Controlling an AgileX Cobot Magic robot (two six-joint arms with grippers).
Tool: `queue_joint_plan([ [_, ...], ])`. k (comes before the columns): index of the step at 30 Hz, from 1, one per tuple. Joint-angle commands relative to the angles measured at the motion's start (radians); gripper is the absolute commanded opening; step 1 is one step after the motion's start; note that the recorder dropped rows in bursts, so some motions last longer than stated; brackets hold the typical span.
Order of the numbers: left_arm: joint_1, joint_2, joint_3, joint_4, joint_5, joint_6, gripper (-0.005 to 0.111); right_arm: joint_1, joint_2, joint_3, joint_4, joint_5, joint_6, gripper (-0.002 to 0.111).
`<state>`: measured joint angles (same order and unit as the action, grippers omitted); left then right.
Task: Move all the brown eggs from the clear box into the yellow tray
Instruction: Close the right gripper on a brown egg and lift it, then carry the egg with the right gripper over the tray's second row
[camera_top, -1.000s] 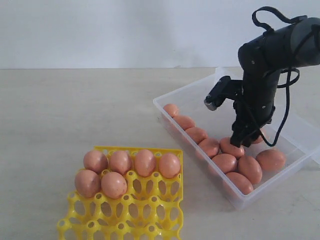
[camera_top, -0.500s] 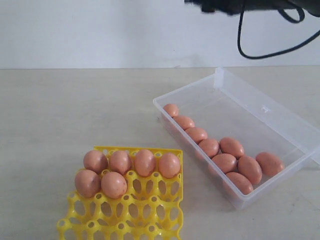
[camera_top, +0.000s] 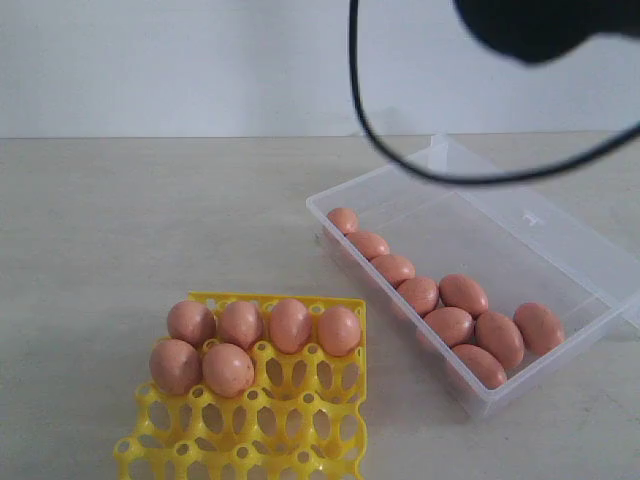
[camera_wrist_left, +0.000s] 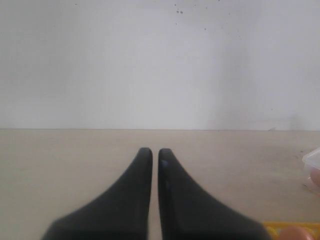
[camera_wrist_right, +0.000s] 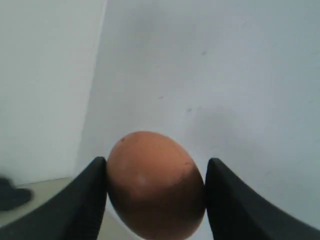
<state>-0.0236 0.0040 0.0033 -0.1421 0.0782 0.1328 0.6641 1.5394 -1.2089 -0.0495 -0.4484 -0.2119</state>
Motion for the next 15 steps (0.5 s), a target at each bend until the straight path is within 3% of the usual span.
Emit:
queue_joint_plan([
  [1, 0.001, -0.004, -0.003, -0.003, -0.004, -0.007, 0.004, 0.082, -0.003, 0.266, 0.000, -0.208, 0.220, 0.000],
  [7, 0.001, -0.004, -0.003, -0.003, -0.004, -0.007, 0.004, 0.103, 0.055, 0.596, -0.011, -0.405, 0.566, 0.000],
  [15, 0.001, -0.004, -0.003, -0.003, -0.004, -0.007, 0.004, 0.103, 0.207, 0.641, -0.093, -0.500, 0.709, 0.000],
])
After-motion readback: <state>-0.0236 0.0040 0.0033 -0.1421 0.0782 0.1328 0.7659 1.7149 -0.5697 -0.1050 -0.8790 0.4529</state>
